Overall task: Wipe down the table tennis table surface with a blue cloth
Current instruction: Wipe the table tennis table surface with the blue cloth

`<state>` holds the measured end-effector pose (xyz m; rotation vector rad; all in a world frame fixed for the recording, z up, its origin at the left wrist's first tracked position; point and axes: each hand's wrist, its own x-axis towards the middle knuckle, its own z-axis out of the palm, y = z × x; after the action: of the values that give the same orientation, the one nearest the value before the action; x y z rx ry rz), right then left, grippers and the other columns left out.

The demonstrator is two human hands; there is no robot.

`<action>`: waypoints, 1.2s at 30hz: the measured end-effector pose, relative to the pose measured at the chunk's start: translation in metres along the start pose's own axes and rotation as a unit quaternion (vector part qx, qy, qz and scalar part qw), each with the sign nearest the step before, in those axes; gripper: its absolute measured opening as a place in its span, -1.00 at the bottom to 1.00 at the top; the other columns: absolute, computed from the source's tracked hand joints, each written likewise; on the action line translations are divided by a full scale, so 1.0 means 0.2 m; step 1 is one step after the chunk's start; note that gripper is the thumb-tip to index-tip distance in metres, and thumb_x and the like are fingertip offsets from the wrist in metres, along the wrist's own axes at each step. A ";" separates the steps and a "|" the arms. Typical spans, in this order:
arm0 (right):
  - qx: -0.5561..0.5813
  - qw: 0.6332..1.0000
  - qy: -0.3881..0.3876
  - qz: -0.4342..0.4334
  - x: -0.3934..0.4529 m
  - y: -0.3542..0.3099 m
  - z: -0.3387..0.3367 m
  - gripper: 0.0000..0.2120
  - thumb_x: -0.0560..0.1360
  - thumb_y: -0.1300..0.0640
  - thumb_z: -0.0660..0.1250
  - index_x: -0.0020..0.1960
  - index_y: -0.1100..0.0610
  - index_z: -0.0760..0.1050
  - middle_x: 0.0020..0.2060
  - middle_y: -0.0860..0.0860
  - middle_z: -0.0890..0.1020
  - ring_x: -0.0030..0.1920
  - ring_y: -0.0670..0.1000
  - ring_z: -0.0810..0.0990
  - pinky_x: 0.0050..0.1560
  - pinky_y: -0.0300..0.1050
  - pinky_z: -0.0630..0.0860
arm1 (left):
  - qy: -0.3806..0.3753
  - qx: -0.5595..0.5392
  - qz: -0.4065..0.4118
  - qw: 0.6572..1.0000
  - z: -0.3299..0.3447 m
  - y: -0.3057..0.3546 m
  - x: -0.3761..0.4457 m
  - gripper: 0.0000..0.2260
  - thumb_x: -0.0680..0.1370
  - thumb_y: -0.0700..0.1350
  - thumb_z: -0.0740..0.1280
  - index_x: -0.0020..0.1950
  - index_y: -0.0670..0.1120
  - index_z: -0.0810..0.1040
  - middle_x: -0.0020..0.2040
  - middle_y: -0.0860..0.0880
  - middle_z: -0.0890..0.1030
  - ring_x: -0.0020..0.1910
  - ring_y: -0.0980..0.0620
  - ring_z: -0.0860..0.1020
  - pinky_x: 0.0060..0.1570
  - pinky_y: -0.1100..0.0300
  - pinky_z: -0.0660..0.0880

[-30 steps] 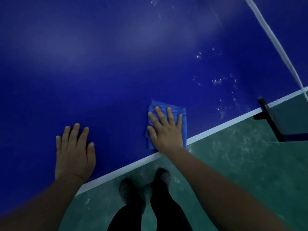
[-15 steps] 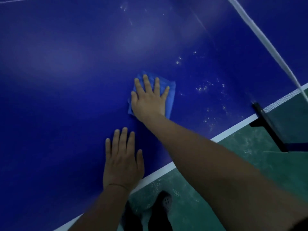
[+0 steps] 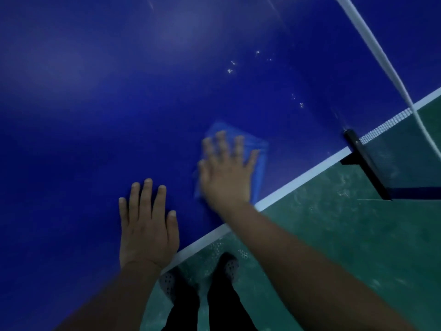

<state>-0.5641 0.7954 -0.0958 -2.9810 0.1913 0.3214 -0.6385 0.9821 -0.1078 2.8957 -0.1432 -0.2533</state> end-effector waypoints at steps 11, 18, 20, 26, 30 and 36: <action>0.038 0.966 0.037 0.252 0.13 0.54 -0.11 -0.45 0.67 -0.18 -0.12 0.63 -0.14 -0.09 0.63 -0.06 -0.10 0.61 0.18 -0.18 0.49 0.44 -0.20 | 0.013 -0.012 -0.007 1.000 -0.01 0.01 -0.01 -0.44 0.63 0.07 -0.02 0.56 -0.18 0.27 0.60 -0.19 0.16 0.62 -0.18 0.00 0.56 -0.22 -0.11; -0.037 0.999 0.012 0.007 0.05 0.58 -0.07 -0.46 0.64 -0.21 -0.07 0.61 -0.18 0.05 0.62 -0.11 0.04 0.62 0.16 -0.07 0.51 0.41 -0.19 | 0.016 -0.009 -0.012 1.000 -0.01 0.01 0.00 -0.43 0.63 0.08 -0.04 0.56 -0.17 0.27 0.60 -0.19 0.17 0.61 -0.17 0.00 0.56 -0.20 -0.12; 0.003 0.985 0.020 0.173 0.12 0.83 -0.14 -0.46 0.66 -0.19 -0.08 0.62 -0.18 -0.02 0.63 -0.12 -0.04 0.62 0.14 -0.14 0.50 0.41 -0.20 | 0.020 -0.012 -0.011 1.000 -0.01 0.01 0.00 -0.43 0.63 0.09 -0.03 0.56 -0.17 0.27 0.60 -0.18 0.17 0.62 -0.17 0.00 0.57 -0.19 -0.12; -0.018 0.999 0.007 0.037 0.03 0.49 -0.08 -0.45 0.66 -0.21 -0.13 0.63 -0.17 -0.09 0.63 -0.10 -0.11 0.61 0.18 -0.20 0.50 0.40 -0.26 | 0.032 -0.010 -0.017 0.999 -0.01 0.02 0.00 -0.42 0.62 0.09 -0.04 0.56 -0.16 0.29 0.60 -0.18 0.19 0.61 -0.17 0.02 0.56 -0.22 -0.08; -0.067 0.982 -0.034 -0.172 0.05 0.47 -0.07 -0.42 0.62 -0.27 -0.23 0.62 -0.19 -0.04 0.63 -0.11 -0.03 0.62 0.15 -0.17 0.51 0.39 -0.25 | 0.022 0.000 -0.020 1.000 -0.01 0.02 0.00 -0.42 0.62 0.11 -0.07 0.58 -0.13 0.26 0.61 -0.15 0.16 0.62 -0.14 -0.01 0.57 -0.19 -0.11; 0.075 0.969 0.024 0.233 0.23 0.69 -0.18 -0.45 0.66 -0.21 -0.14 0.63 -0.16 -0.08 0.63 -0.08 -0.11 0.61 0.16 -0.21 0.48 0.44 -0.23 | 0.010 0.006 -0.022 1.000 -0.01 0.02 0.00 -0.41 0.62 0.12 -0.06 0.58 -0.12 0.25 0.61 -0.15 0.17 0.62 -0.14 0.00 0.57 -0.20 -0.10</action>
<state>-0.5308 0.6483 -0.0881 -2.7623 0.8856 0.2656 -0.6388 0.9797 -0.1046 2.9144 -0.0776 -0.2319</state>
